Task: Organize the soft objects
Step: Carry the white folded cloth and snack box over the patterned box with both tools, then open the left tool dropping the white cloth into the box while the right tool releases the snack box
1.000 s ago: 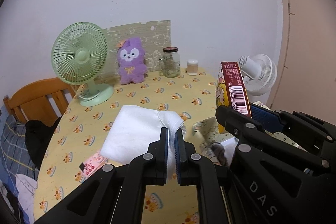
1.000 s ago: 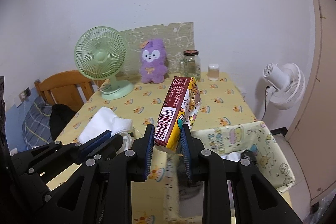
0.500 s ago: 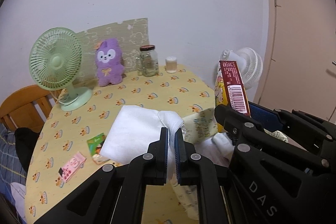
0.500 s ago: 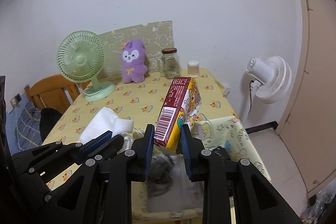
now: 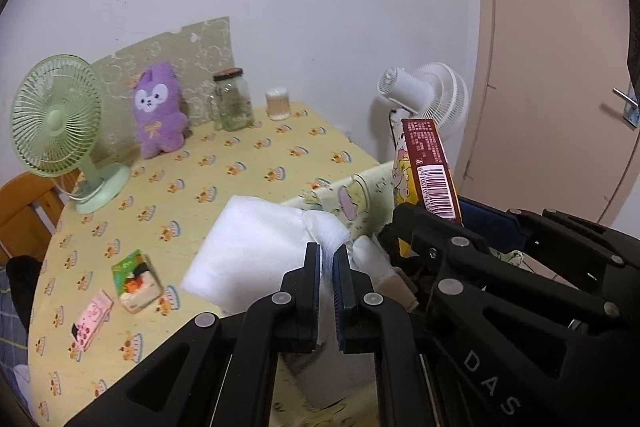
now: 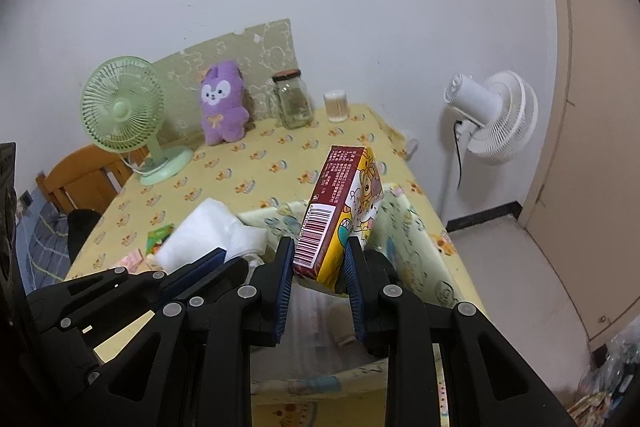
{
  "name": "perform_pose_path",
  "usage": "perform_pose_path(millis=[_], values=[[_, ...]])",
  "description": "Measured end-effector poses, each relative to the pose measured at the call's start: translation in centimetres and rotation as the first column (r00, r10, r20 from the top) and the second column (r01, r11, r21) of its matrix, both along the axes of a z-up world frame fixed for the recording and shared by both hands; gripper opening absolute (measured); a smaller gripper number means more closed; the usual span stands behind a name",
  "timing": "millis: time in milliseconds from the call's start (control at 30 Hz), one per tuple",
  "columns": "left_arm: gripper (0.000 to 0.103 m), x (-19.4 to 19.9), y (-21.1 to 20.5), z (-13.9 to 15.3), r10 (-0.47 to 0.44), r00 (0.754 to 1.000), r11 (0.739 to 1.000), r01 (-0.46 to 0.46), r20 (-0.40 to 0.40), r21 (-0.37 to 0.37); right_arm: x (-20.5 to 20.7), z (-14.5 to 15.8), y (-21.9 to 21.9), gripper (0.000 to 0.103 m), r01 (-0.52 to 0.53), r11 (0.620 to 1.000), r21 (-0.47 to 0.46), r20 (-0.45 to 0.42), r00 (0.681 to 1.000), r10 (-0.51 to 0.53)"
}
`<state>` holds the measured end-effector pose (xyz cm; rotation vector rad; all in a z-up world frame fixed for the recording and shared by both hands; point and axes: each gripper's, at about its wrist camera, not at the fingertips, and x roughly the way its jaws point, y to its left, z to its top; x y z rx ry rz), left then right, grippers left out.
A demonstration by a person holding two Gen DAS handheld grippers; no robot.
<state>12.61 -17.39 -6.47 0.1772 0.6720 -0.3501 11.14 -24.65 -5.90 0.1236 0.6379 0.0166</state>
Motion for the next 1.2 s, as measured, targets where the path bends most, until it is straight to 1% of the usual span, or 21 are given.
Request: perform_pose_path(millis=[200, 333, 500, 600, 800, 867, 933, 967, 1000, 1033, 1067, 1100, 1133, 1167, 1200], values=[[0.004, 0.9, -1.2, -1.5, -0.024, 0.999, 1.000, 0.024, -0.044, 0.008, 0.7, -1.4, -1.3, 0.029, 0.021, 1.000, -0.004, -0.038, 0.999, -0.021], [0.008, 1.8, -1.9, -2.6, -0.040, 0.996, 0.999, 0.042, -0.077, 0.014, 1.3, -2.6, -2.0, 0.028, 0.036, 0.999, -0.008, -0.075, 0.997, -0.037], [0.009, 2.7, -2.1, -3.9, -0.047, 0.992, 0.999, 0.050, -0.114, 0.020, 2.3, -3.7, -2.2, 0.028, 0.052, 0.998, -0.024, -0.105, 0.993, -0.055], [0.011, 2.8, -2.0, -3.7, -0.046, 0.993, 0.999, 0.048, -0.104, 0.020, 2.5, -3.6, -2.2, 0.028, 0.047, 0.999, -0.012, -0.104, 0.993, -0.048], [0.019, 3.4, -1.5, -3.8, -0.053, 0.994, 0.998, 0.057, -0.098, 0.037, 3.1, -3.9, -1.7, 0.029, 0.046, 0.999, 0.003, -0.114, 0.992, -0.046], [0.036, 3.5, -1.4, -3.7, -0.052, 0.993, 0.998, 0.057, -0.105, 0.039, 3.2, -3.8, -1.6, 0.029, 0.042, 0.999, 0.006, -0.117, 0.992, -0.041], [0.043, 3.3, -1.3, -3.5, -0.050, 0.993, 0.998, 0.054, -0.107, 0.031, 3.2, -3.7, -1.5, 0.033, 0.040, 0.999, 0.009, -0.118, 0.992, -0.039], [0.051, 3.2, -1.2, -3.4, -0.049, 0.993, 0.998, 0.052, -0.108, 0.022, 3.2, -3.6, -1.4, 0.037, 0.039, 0.999, 0.006, -0.117, 0.992, -0.038], [0.055, 3.2, -1.1, -3.3, -0.049, 0.993, 0.999, 0.051, -0.108, 0.018, 3.2, -3.5, -1.3, 0.040, 0.041, 0.999, 0.001, -0.115, 0.993, -0.040], [0.061, 3.2, -1.0, -3.2, -0.050, 0.993, 0.999, 0.052, -0.107, 0.015, 3.1, -3.4, -1.2, 0.048, 0.045, 0.999, -0.005, -0.113, 0.993, -0.045], [0.063, 2.9, -1.0, -3.0, -0.055, 0.993, 0.998, 0.057, -0.103, 0.015, 3.1, -3.2, -1.2, 0.062, 0.052, 0.999, -0.016, -0.110, 0.993, -0.053], [0.065, 2.8, -0.9, -2.9, -0.060, 0.993, 0.998, 0.061, -0.100, 0.013, 3.1, -3.0, -1.1, 0.067, 0.060, 0.998, -0.028, -0.104, 0.993, -0.063], [0.070, 2.6, -0.9, -2.7, -0.064, 0.993, 0.998, 0.065, -0.097, 0.008, 2.8, -2.8, -1.0, 0.070, 0.059, 0.998, -0.032, -0.093, 0.994, -0.062], [0.075, 2.3, -0.7, -2.4, -0.066, 0.993, 0.998, 0.066, -0.095, 0.001, 2.6, -2.6, -0.8, 0.071, 0.053, 0.998, -0.028, -0.088, 0.995, -0.055], [0.078, 2.2, -0.6, -2.3, -0.066, 0.993, 0.998, 0.066, -0.094, 0.000, 2.5, -2.4, -0.7, 0.072, 0.050, 0.998, -0.024, -0.086, 0.995, -0.052]])
